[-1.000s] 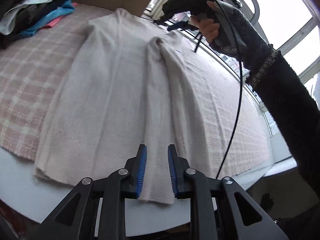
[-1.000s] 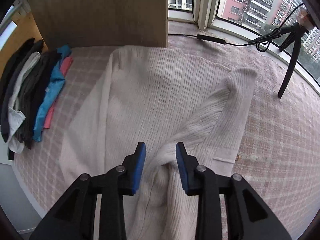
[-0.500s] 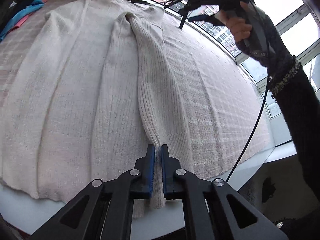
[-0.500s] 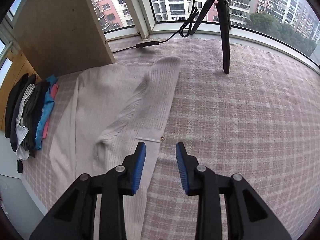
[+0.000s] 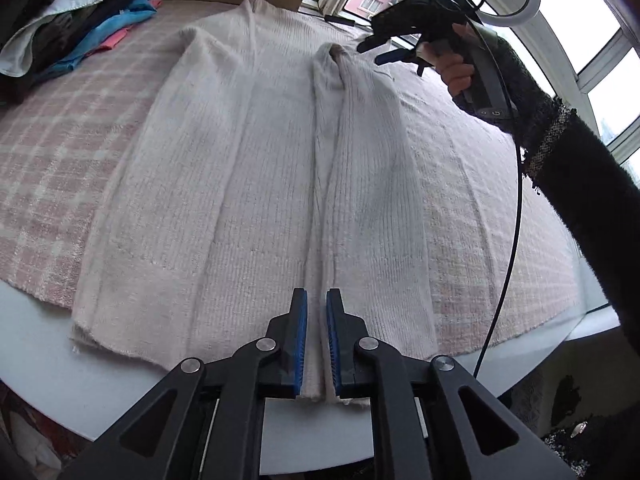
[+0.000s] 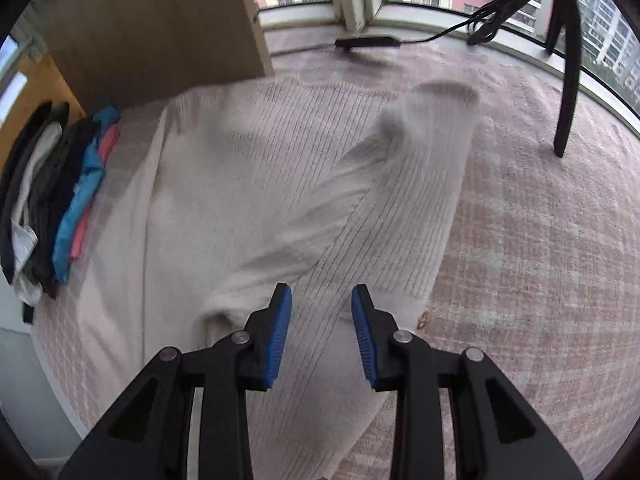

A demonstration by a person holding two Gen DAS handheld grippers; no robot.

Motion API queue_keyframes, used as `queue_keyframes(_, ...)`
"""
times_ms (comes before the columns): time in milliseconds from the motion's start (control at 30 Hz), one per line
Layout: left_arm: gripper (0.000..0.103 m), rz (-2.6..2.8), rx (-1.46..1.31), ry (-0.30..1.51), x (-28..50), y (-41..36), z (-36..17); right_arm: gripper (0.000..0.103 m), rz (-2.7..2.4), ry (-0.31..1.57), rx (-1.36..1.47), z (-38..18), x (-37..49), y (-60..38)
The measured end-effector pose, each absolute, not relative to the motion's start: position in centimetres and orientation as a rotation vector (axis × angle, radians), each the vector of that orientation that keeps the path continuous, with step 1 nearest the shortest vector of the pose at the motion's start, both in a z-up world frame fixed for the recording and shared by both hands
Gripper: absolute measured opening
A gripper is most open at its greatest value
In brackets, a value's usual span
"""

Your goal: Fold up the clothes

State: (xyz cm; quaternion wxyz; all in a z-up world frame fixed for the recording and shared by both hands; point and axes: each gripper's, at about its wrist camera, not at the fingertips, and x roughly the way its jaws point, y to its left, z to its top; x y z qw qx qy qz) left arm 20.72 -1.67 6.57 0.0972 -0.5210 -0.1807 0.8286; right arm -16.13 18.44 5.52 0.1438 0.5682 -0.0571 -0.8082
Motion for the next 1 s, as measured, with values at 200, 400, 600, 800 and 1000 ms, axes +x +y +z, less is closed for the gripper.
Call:
queue_keyframes(200,0.008,2.459,-1.520,-0.609,20.8,-2.7,7.1,0.031,-2.341,-0.473,1.702,6.8,-21.5,21.8)
queue_keyframes(400,0.008,2.435,-1.526,-0.593,19.0,-1.4,6.3,0.033,-2.355,-0.331,1.868,4.7,-24.5,18.1)
queue_keyframes(600,0.008,2.389,-1.550,-0.621,18.4,-1.3,5.3,0.032,-2.417,-0.080,1.952,2.7,-24.9,15.8)
queue_keyframes(800,0.008,2.352,-1.555,-0.631,18.3,-1.0,4.9,0.010,-2.447,0.000,1.839,5.0,-23.3,14.9)
queue_keyframes(1000,0.008,2.336,-1.549,-0.634,18.4,-0.7,4.9,0.013,-2.361,0.010,1.723,5.0,-24.0,12.7)
